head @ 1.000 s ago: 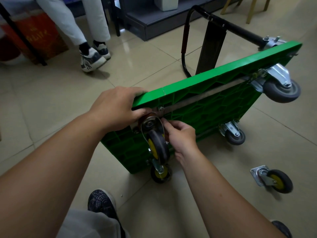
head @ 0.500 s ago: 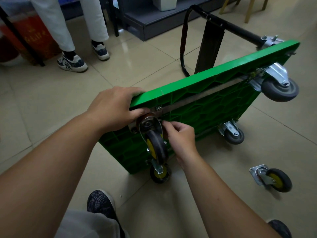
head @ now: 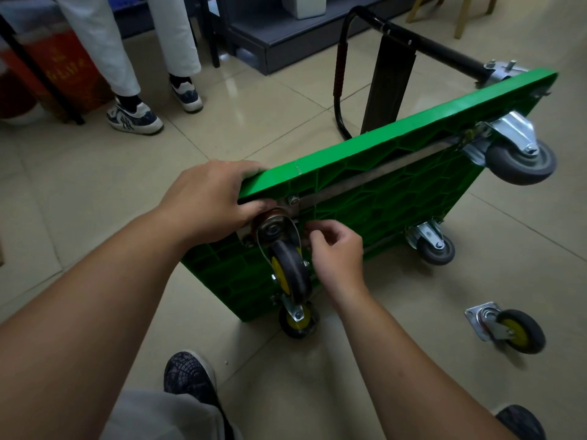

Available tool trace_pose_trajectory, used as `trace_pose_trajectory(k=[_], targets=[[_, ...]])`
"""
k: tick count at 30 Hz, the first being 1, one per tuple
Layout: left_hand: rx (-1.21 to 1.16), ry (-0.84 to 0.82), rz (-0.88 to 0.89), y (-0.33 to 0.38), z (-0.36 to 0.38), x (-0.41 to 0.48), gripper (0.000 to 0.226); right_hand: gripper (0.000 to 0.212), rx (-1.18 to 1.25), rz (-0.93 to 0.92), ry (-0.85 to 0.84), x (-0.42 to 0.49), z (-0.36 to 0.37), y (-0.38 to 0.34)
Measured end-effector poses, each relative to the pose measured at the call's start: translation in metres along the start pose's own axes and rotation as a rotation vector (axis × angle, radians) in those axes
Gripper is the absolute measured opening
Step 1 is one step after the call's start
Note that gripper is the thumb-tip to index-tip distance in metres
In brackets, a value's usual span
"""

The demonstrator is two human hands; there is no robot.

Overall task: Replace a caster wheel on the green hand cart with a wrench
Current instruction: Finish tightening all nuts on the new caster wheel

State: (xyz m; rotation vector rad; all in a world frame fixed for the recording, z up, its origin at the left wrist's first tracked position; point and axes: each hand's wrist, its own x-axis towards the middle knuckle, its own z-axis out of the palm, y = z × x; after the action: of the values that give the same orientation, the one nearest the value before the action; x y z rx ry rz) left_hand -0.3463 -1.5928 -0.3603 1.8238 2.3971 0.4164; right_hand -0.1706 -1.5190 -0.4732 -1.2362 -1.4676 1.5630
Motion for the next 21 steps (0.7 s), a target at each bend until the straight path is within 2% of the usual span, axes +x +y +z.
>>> trace_pose_trajectory(k=[3,6,8,11,14,16,19,21], targets=[[0.005,0.002,0.001,-0.001,0.0,0.0,0.048,0.026,0.006,-0.098,-0.011,-0.003,0.003,0.002],[0.01,-0.001,0.003,-0.001,0.0,0.0,0.049,0.02,-0.101,-0.033,-0.091,-0.005,0.005,0.007],[0.016,0.001,0.004,-0.001,0.0,0.001,0.048,0.016,-0.067,-0.074,-0.025,-0.007,0.004,0.008],[0.017,0.0,0.004,-0.002,0.001,0.001,0.047,0.018,-0.024,-0.28,0.004,-0.007,-0.001,0.005],[0.01,-0.006,0.005,-0.003,0.001,0.001,0.048,0.025,-0.298,-0.549,-0.039,0.002,-0.004,0.008],[0.013,-0.009,0.001,-0.003,0.001,0.001,0.048,0.021,-0.414,-0.636,-0.011,0.009,-0.003,0.007],[0.021,-0.004,0.004,-0.002,0.001,0.0,0.046,0.009,-0.434,-0.593,0.013,0.012,0.0,0.004],[0.015,-0.006,0.001,-0.003,0.001,0.0,0.046,0.009,-0.362,-0.422,-0.015,0.011,0.002,0.003]])
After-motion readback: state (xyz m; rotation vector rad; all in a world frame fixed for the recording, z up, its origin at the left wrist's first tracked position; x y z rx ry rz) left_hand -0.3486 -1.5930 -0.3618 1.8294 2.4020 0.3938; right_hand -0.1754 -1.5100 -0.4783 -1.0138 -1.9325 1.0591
